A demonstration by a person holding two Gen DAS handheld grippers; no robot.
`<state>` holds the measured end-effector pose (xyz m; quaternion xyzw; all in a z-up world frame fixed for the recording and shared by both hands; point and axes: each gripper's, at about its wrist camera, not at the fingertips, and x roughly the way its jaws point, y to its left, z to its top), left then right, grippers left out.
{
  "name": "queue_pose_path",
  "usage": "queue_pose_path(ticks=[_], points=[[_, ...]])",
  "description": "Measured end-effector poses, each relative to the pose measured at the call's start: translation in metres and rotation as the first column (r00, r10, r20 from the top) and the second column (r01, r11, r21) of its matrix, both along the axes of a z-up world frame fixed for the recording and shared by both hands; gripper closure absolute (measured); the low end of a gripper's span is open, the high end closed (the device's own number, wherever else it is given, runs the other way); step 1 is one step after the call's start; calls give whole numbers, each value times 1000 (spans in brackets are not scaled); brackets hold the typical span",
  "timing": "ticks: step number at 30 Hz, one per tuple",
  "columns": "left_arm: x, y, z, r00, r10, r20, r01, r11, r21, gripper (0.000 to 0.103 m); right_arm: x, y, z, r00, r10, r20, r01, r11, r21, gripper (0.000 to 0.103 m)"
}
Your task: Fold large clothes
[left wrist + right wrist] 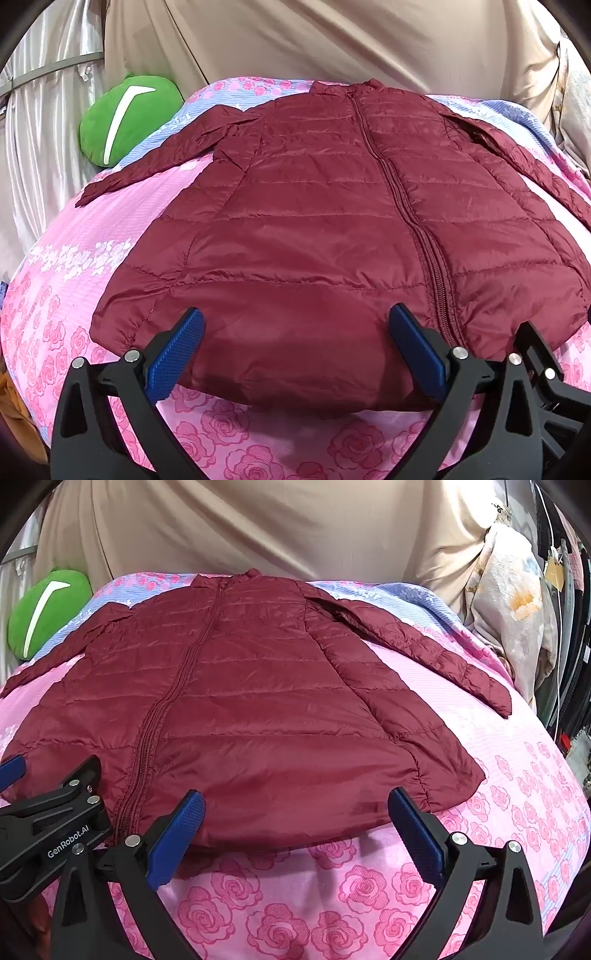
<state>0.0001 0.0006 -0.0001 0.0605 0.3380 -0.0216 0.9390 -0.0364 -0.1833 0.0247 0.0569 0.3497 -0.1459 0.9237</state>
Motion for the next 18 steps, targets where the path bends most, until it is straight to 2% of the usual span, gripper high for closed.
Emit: queue_pose_path(ticks=[18], points=[[0,1,0,1000,-1,-4,1,1000,1,5,2,2,-1,1000,-1,1,1,1000,0,5]])
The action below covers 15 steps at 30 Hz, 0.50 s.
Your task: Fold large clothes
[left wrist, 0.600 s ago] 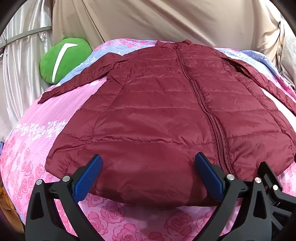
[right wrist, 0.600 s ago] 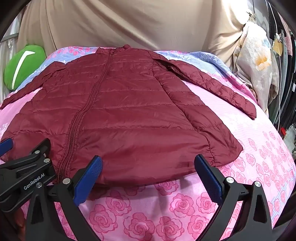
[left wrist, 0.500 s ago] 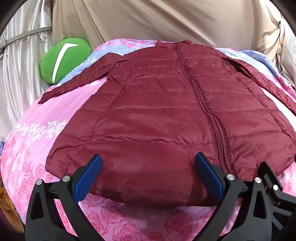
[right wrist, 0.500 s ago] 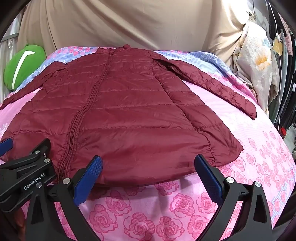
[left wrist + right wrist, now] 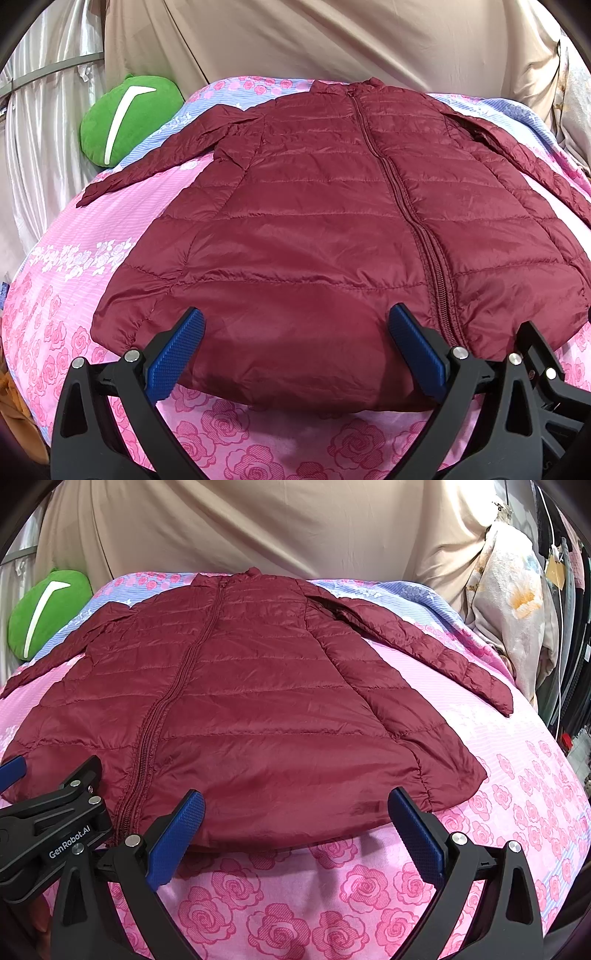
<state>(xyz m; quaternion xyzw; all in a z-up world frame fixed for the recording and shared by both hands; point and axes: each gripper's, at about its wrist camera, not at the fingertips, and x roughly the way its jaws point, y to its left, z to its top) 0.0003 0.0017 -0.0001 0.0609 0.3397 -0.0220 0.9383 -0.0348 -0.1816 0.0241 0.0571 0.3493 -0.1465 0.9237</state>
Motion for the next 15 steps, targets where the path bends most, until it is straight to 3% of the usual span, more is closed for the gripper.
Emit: queue_pose_path(ticks=[15], points=[[-1,3,-5,1000,0,0,0,1000,3,5,-1,-2,0,1000,0,2,0,1000,1,5]])
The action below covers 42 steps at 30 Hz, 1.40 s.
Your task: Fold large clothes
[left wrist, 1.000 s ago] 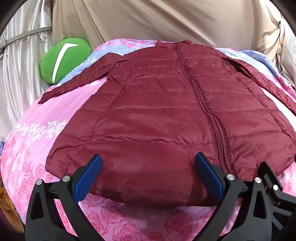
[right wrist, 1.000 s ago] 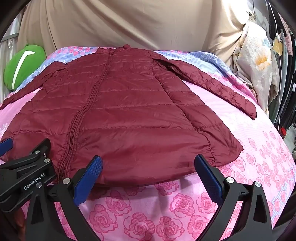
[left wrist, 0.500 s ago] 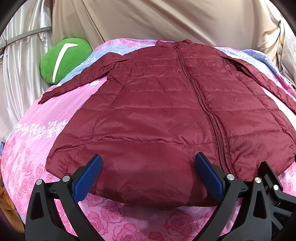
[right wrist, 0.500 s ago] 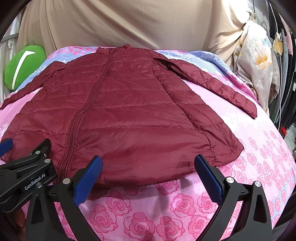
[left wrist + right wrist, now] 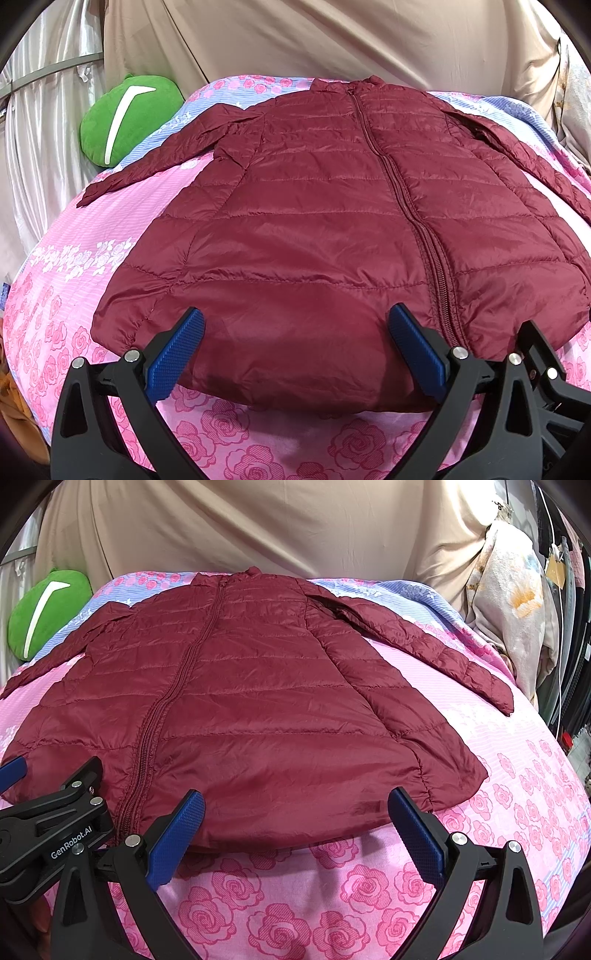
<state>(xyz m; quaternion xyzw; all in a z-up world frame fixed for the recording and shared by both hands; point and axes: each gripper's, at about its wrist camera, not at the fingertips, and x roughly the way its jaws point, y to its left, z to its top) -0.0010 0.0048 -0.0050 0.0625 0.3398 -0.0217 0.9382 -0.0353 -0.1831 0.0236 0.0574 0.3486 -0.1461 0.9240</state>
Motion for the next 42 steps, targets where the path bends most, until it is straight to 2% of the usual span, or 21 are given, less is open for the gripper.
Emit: queue_pose_path(ticks=[19,21,23,25,27,28,29,31,34,36,39,42], points=[[0,-1,1,1000,0,3,0,1000,0,5,-5,4,4,1000,2,2,-2,1000,1,5],[1,0,1,1000,-7,5,7,1000,-11,5,-7,5,8,1000,21,1,-21,1000,15,5],[-2,2,6,1000,-15,21,15,1000,-1,5,-2,7,-4,998,62,0,-62,997,51,5],[-4,3,11,999,-19,48,18,1000,22,5,3,-13,-1,998,67,3,-67,993,97,5],[-2,11,20,998,-18,61,17,1000,15,5,8,-45,5,999,33,11,-34,990,134,5],[1,15,24,998,-14,68,13,1000,2,5,6,-65,8,999,7,36,-15,974,225,5],[5,22,28,999,-12,52,13,1000,-22,5,3,-85,8,998,-21,51,6,962,275,5],[18,34,35,1000,-7,8,7,998,-61,5,8,-134,16,993,-90,72,64,952,300,5],[34,52,47,1000,24,3,-23,993,-112,5,19,-210,14,978,-207,25,185,916,355,5],[43,59,54,1000,24,16,-22,992,-125,5,29,-265,1,954,-299,-36,287,866,410,6],[59,66,60,999,34,-3,-34,991,-128,5,39,-317,-21,915,-382,-127,395,793,465,12],[73,77,64,998,63,-2,-63,985,-159,5,42,-360,-37,874,-466,-135,462,713,527,18]])
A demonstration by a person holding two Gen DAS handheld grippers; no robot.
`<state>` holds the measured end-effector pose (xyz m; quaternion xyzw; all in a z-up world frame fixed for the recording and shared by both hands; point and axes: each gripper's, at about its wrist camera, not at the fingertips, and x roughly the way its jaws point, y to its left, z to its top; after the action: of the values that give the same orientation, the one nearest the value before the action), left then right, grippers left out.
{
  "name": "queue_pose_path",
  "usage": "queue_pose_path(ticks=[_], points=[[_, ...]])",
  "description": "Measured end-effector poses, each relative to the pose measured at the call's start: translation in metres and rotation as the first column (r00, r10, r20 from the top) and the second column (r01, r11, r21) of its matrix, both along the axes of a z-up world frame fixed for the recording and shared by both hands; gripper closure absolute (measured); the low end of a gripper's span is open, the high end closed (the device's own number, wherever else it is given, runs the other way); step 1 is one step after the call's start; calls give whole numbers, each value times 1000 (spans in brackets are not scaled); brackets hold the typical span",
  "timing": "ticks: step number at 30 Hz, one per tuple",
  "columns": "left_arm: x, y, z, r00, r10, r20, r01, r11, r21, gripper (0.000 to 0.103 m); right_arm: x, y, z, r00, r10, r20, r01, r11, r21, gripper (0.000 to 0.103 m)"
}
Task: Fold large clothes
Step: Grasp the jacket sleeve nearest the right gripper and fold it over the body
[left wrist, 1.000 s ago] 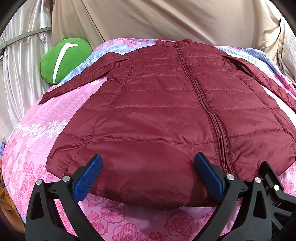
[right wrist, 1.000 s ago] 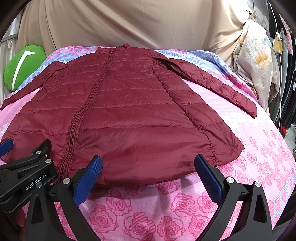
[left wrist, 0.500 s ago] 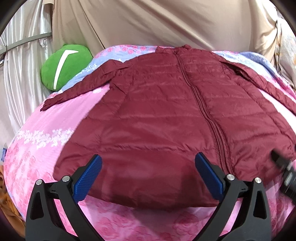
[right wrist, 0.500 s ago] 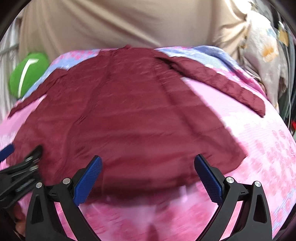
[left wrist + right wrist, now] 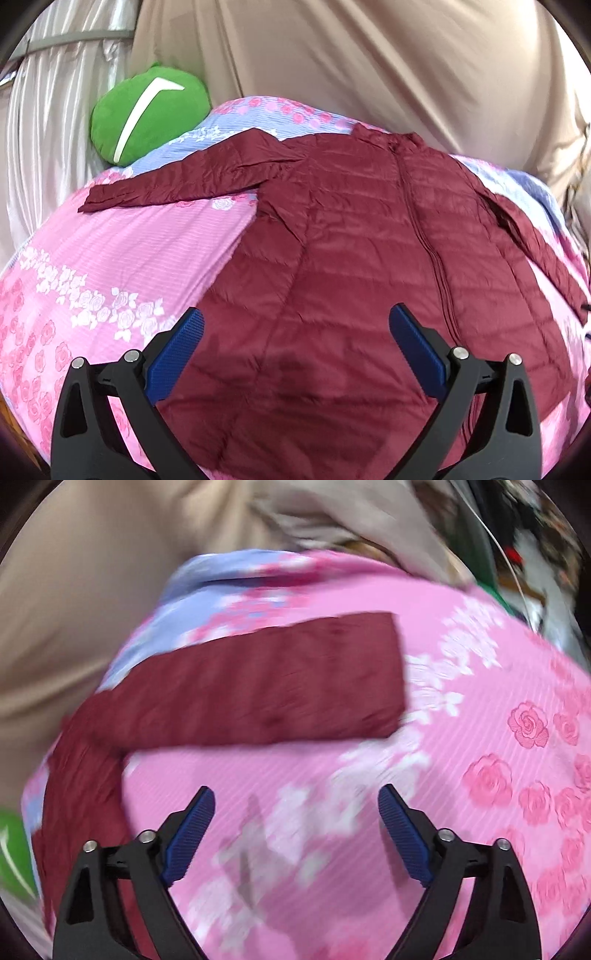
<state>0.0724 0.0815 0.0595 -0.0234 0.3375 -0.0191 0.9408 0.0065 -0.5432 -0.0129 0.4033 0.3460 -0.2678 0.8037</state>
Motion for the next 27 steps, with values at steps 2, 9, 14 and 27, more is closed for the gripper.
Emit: queue_pose_path(ticks=[2,9,14,27], points=[[9,5,1,1000,26,6,-26,1000,0,5,3,-18,-7,999,-43,28,42,999,18,19],[34,17,8,997,63,35,-62,998,-19,5,28,-53,-4,993,-118,16,118,993,-27,75],[56,17,5,998,63,-8,-63,997,-39,5,56,-59,28,988,-127,83,133,989,-70,93],[99,19,18,998,55,9,-55,997,-61,5,257,157,232,817,496,295,-313,810,-496,94]])
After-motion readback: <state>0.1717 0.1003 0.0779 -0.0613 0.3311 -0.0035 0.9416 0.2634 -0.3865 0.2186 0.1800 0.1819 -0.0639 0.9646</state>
